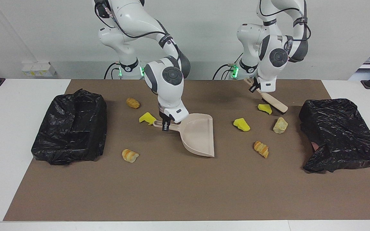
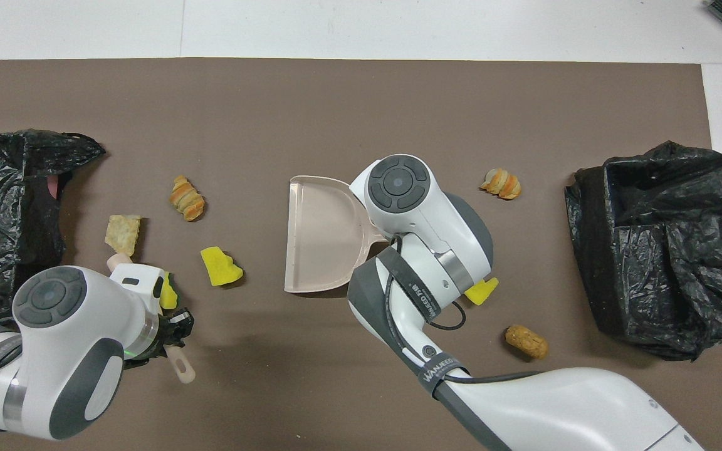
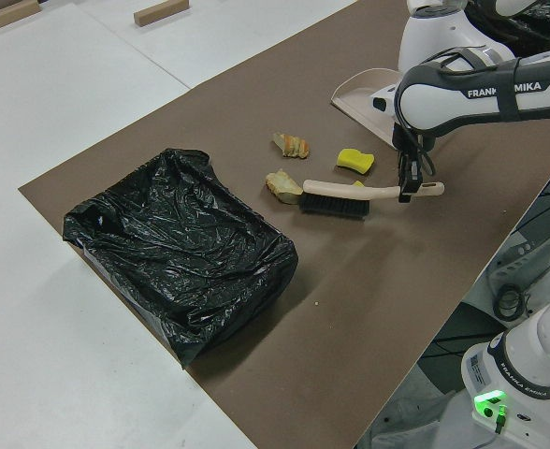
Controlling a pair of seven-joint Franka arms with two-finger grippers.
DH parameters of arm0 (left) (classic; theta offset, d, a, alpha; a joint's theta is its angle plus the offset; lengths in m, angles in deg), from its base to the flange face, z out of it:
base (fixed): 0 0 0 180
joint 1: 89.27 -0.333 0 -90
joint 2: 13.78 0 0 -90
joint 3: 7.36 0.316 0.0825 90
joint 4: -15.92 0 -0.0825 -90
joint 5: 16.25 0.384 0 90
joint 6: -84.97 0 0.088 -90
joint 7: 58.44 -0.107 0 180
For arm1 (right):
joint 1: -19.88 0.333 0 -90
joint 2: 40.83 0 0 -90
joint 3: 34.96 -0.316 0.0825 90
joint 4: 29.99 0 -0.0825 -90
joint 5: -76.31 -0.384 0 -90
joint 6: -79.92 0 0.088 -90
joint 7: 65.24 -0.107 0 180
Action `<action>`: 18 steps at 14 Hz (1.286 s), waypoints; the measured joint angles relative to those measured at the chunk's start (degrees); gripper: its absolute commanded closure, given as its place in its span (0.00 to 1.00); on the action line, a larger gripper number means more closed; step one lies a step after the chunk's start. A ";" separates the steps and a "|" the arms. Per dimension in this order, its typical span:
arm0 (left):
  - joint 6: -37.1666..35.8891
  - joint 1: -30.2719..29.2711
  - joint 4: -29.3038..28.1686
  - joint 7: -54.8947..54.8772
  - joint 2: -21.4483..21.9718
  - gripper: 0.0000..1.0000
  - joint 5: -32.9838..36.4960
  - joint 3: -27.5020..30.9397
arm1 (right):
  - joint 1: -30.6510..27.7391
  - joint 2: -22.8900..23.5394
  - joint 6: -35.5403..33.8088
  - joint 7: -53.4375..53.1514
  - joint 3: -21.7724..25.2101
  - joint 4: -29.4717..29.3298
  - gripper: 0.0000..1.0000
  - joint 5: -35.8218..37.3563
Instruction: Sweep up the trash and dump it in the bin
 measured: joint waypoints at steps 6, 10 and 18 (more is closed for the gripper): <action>5.93 4.98 7.13 -3.74 -8.76 1.00 -7.58 -0.98 | -0.15 0.00 0.06 6.87 0.02 -0.22 1.00 3.88; 7.79 11.75 8.46 -7.35 -9.36 1.00 -14.24 -1.26 | -0.15 0.00 0.06 6.99 0.02 -0.23 1.00 4.01; 7.23 11.26 13.25 -21.20 -9.95 1.00 -21.85 0.18 | -0.18 0.00 0.06 6.99 0.02 -0.42 1.00 4.02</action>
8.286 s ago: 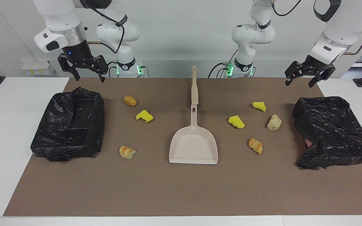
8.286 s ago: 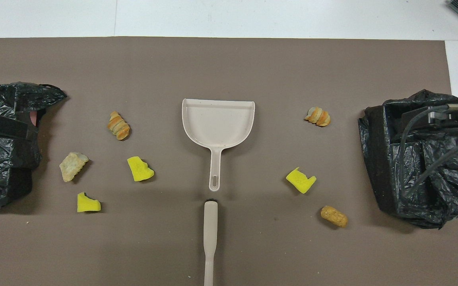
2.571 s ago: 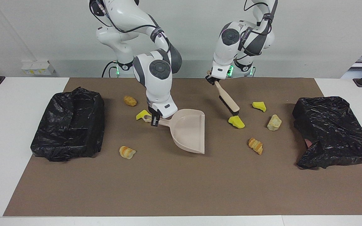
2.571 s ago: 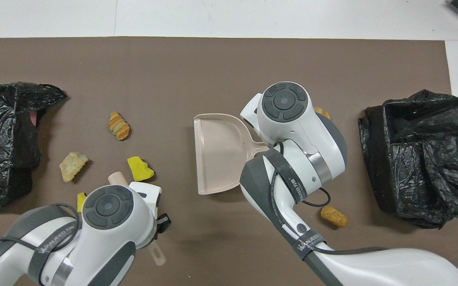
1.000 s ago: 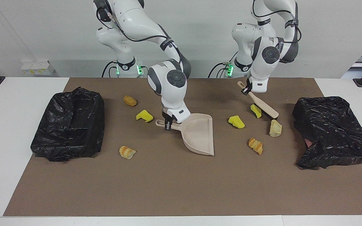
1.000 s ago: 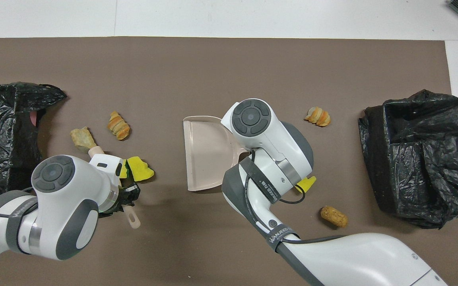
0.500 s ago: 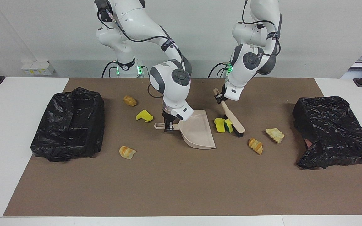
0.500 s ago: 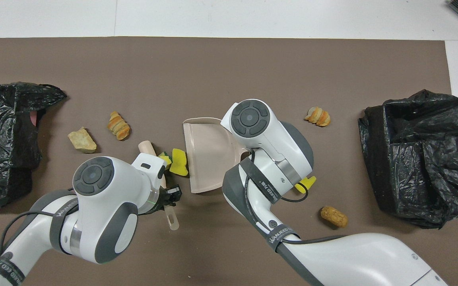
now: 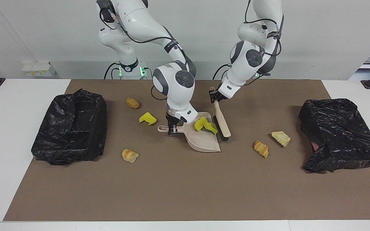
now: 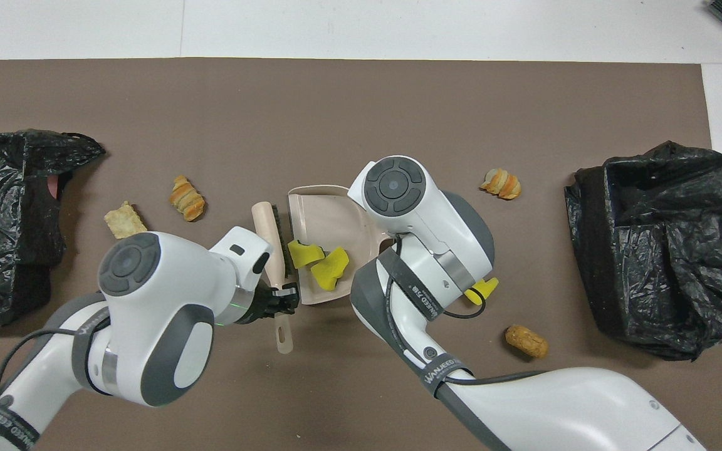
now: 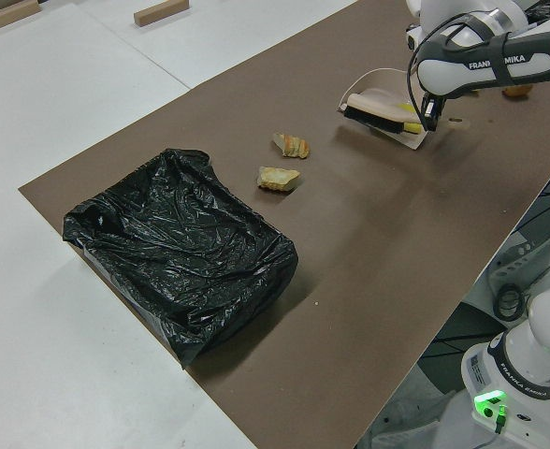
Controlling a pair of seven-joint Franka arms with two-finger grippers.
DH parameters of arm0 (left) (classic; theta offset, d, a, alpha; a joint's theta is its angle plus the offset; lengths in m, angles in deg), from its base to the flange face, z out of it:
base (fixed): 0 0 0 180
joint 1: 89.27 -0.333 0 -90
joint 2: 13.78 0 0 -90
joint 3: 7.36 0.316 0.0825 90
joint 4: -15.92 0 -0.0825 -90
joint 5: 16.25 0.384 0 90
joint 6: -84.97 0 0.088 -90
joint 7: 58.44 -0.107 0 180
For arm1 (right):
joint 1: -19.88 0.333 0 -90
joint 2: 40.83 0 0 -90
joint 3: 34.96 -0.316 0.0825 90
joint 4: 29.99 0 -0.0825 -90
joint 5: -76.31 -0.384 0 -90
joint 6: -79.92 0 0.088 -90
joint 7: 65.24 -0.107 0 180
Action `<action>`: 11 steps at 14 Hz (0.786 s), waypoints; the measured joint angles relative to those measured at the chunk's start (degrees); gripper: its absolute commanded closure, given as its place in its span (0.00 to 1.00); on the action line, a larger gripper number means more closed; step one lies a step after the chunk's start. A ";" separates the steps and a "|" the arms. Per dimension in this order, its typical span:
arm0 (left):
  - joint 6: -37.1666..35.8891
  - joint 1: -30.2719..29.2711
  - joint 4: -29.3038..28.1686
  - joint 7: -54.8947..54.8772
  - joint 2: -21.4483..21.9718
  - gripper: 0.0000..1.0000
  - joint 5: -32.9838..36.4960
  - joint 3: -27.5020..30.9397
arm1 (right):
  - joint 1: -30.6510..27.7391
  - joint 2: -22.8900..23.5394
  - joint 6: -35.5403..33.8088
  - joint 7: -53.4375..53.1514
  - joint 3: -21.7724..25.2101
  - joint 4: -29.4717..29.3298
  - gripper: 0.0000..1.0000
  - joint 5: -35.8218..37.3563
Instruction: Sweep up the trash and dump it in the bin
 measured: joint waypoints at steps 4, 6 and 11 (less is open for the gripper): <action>-9.00 -9.58 5.06 -1.20 0.28 1.00 5.15 0.84 | -0.20 0.00 0.00 0.00 0.02 -0.24 1.00 0.00; -10.55 -12.57 6.36 -1.15 0.29 1.00 9.66 1.03 | -0.22 0.00 0.00 0.00 0.12 -0.44 1.00 0.00; -11.08 -22.17 6.36 -1.73 0.05 1.00 21.75 1.10 | -0.48 0.03 -0.65 -6.91 0.20 -0.65 1.00 -2.16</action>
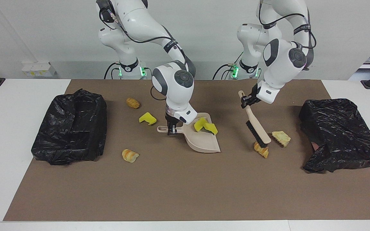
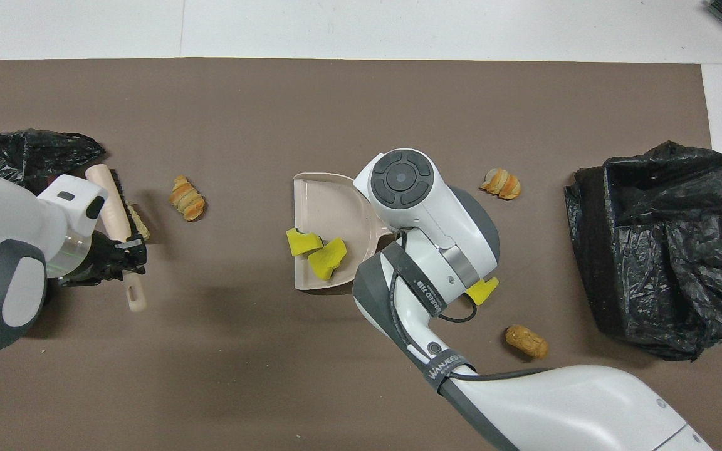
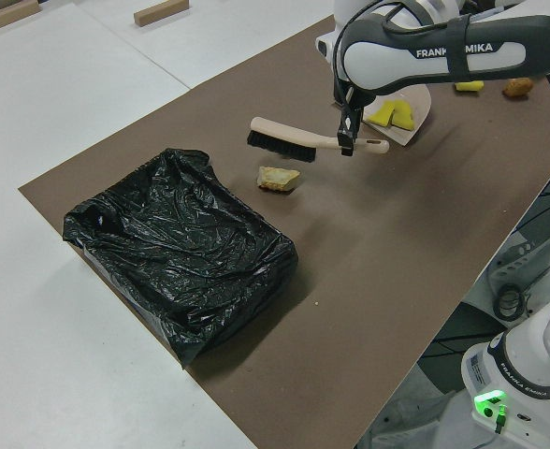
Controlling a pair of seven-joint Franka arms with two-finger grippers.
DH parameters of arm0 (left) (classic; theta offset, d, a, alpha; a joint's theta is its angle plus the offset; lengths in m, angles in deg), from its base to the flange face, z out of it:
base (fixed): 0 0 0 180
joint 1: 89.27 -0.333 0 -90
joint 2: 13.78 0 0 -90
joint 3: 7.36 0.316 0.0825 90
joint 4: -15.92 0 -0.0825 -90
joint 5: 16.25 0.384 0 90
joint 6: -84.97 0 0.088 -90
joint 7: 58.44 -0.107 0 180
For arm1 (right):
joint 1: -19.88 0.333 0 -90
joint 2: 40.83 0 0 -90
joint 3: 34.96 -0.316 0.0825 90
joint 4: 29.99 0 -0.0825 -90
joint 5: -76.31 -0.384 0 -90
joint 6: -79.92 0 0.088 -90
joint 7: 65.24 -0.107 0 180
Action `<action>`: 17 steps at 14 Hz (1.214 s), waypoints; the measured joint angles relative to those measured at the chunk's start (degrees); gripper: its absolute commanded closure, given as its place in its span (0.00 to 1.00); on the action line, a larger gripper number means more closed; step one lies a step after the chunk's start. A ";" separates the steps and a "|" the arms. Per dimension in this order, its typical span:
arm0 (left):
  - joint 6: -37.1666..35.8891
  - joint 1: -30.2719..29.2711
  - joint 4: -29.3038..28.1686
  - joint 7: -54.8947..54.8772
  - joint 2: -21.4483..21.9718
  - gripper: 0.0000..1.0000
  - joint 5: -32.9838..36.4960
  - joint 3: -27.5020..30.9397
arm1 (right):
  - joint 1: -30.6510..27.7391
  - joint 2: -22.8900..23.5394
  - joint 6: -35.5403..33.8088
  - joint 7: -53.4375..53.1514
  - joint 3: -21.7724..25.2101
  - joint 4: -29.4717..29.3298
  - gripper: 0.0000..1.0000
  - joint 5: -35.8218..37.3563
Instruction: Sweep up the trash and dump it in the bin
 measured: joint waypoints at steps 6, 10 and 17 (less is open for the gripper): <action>0.96 -10.97 -3.08 -17.56 -1.19 1.00 2.43 0.08 | -0.53 0.06 0.10 -1.11 0.01 0.00 1.00 -3.60; 4.60 -7.09 -3.82 -18.19 -5.15 1.00 2.43 -1.79 | -0.54 0.45 0.19 -1.12 0.05 0.13 1.00 -3.57; 7.33 5.03 -3.15 -21.43 -6.77 1.00 -3.91 -2.43 | -1.42 0.55 0.19 -1.11 0.18 0.65 1.00 -3.52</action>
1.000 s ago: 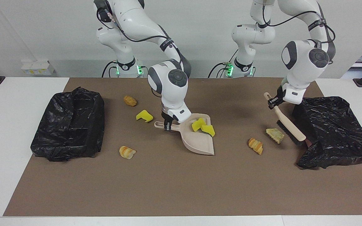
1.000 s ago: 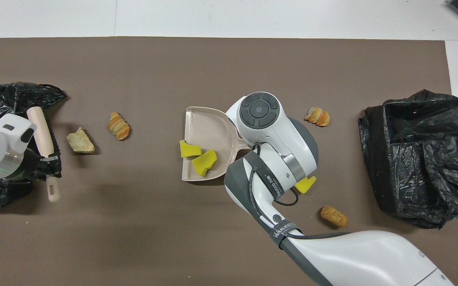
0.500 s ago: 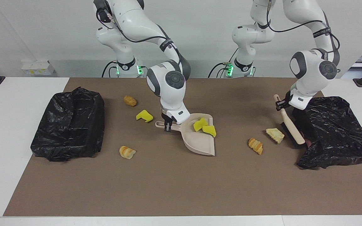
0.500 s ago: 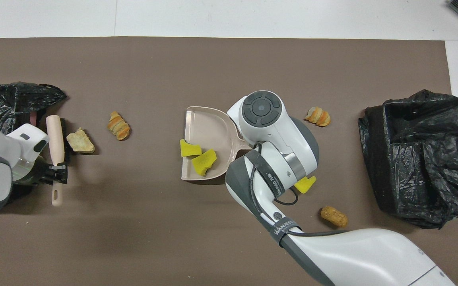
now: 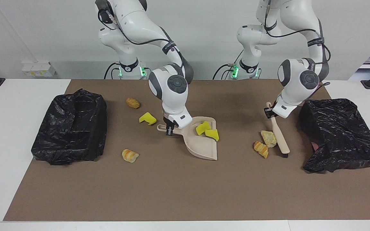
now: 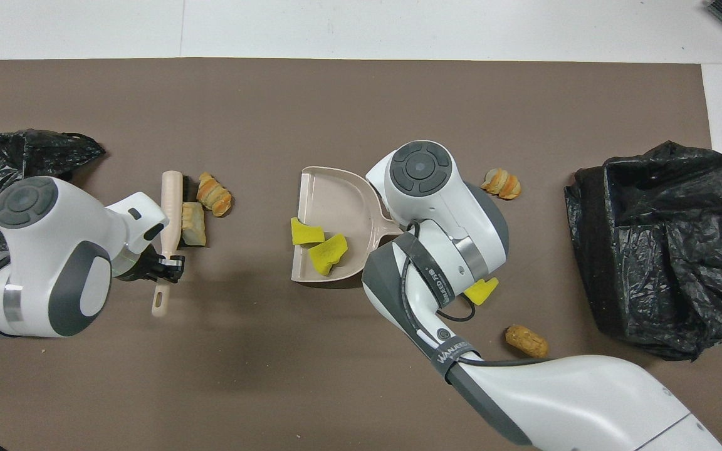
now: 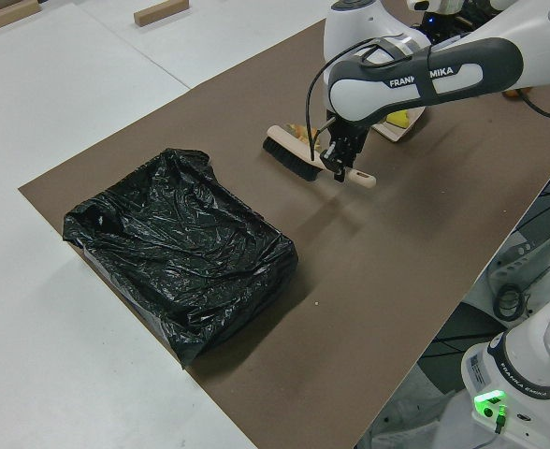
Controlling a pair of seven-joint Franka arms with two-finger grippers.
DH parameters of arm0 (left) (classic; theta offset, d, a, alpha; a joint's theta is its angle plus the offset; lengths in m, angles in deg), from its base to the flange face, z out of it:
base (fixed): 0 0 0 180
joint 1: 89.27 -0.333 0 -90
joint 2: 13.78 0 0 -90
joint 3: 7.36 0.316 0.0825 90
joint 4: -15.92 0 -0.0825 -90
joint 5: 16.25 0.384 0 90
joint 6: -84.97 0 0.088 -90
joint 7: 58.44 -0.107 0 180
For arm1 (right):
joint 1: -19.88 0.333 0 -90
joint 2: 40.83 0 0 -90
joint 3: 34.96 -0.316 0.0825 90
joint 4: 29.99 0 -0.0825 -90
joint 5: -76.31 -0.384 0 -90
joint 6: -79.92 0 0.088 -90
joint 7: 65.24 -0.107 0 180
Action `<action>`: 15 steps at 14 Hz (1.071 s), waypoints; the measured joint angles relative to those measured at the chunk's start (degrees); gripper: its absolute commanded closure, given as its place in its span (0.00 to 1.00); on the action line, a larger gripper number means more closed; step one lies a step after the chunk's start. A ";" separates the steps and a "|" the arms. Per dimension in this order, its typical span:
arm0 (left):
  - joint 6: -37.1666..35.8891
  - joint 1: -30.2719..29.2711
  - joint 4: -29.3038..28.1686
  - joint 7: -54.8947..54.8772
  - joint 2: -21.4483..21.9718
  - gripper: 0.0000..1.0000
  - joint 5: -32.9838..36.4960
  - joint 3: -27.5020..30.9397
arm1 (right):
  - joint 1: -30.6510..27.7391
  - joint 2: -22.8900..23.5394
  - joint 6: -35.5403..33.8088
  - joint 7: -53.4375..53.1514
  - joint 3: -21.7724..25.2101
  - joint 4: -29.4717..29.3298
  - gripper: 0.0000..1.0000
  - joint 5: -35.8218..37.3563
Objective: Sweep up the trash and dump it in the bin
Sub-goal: 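Sweep the bread pieces into the dustpan with the left gripper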
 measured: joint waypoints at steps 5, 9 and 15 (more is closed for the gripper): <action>2.07 11.23 0.00 0.03 -0.52 1.00 -7.90 -0.16 | 0.00 -0.01 0.00 0.00 0.00 0.04 1.00 0.02; 2.98 19.46 0.77 5.49 -0.34 1.00 -9.46 0.02 | -0.02 -0.10 -0.01 0.00 0.00 0.09 1.00 0.10; 1.07 22.68 4.17 9.86 -0.38 1.00 -12.50 0.53 | -0.50 -0.10 0.12 4.37 0.01 -0.15 1.00 0.15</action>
